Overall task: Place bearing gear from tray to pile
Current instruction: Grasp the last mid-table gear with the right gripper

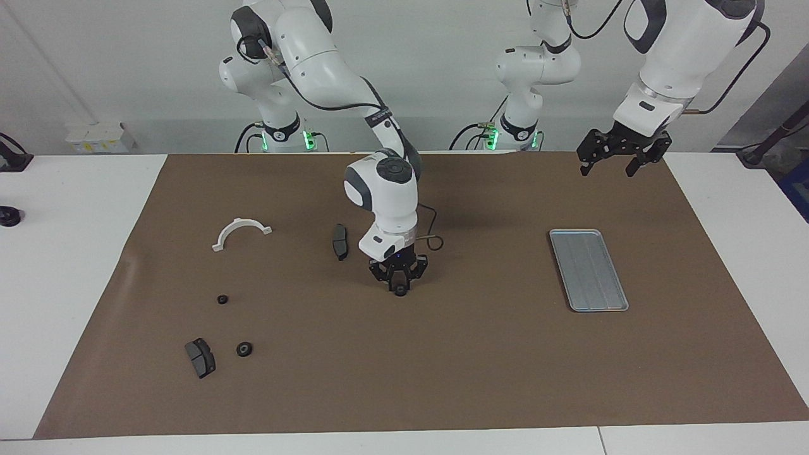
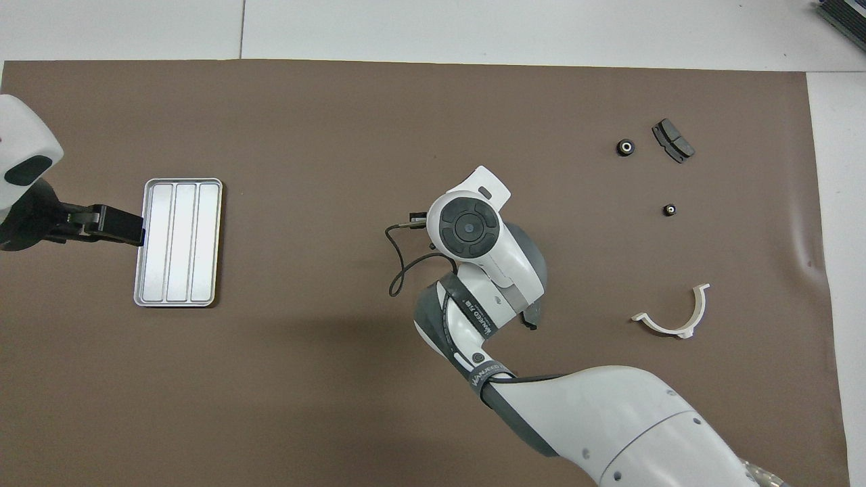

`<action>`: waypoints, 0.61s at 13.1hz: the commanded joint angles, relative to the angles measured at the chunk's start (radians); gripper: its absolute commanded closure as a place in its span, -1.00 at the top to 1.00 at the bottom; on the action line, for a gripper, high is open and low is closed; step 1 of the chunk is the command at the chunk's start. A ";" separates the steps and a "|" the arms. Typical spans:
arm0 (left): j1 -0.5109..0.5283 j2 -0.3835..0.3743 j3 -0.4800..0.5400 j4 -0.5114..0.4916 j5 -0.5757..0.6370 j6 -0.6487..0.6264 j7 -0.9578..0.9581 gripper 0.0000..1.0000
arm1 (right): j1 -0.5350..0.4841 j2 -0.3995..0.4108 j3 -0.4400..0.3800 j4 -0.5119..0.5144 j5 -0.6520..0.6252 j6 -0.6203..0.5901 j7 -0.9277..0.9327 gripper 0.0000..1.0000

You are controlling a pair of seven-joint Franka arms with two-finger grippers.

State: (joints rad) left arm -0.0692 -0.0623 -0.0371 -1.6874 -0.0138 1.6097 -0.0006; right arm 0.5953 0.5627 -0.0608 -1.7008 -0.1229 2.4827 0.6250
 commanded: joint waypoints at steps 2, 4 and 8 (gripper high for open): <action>-0.030 0.007 0.024 0.018 0.012 -0.031 -0.001 1.00 | -0.041 0.003 0.009 -0.016 -0.015 0.033 -0.030 -0.62; -0.032 0.006 0.049 0.020 0.012 -0.028 0.002 1.00 | -0.052 0.005 0.009 -0.014 -0.015 0.032 -0.034 -0.77; -0.011 0.000 0.045 0.009 0.012 -0.017 0.008 1.00 | -0.101 0.003 0.009 -0.003 -0.020 0.013 -0.068 -0.91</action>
State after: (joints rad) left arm -0.0853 -0.0624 0.0050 -1.6874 -0.0138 1.6045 -0.0006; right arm 0.5319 0.5626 -0.0610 -1.7005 -0.1231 2.4847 0.5918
